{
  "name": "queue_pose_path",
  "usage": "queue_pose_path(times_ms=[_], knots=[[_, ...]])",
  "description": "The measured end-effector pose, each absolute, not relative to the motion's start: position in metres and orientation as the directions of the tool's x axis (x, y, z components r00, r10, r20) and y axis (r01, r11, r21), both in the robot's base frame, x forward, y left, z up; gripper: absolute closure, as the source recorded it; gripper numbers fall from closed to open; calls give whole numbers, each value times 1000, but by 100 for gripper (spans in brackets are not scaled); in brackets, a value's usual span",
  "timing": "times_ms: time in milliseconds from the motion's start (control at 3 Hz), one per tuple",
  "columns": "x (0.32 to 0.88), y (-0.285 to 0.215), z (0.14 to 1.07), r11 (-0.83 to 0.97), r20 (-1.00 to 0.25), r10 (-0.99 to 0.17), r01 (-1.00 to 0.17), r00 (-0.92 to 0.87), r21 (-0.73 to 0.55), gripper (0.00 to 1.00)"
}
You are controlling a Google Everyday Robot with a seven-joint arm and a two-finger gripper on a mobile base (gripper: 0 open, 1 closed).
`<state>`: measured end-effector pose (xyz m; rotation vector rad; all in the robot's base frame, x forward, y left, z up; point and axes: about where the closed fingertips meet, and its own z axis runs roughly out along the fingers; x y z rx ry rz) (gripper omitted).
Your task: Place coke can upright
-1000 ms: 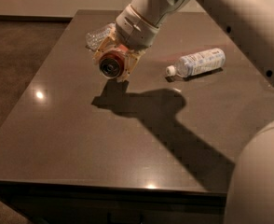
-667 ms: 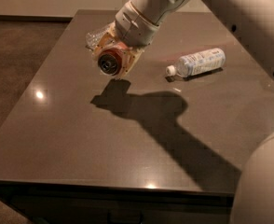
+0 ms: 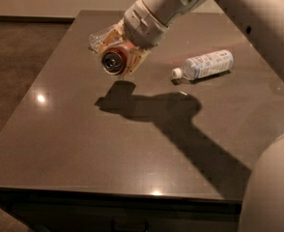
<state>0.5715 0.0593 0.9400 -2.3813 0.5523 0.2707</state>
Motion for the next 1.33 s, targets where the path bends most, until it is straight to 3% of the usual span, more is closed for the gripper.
queue_pose_path(times_ms=[1333], knots=[[581, 52, 971, -462, -567, -376, -679, 733, -571, 100]])
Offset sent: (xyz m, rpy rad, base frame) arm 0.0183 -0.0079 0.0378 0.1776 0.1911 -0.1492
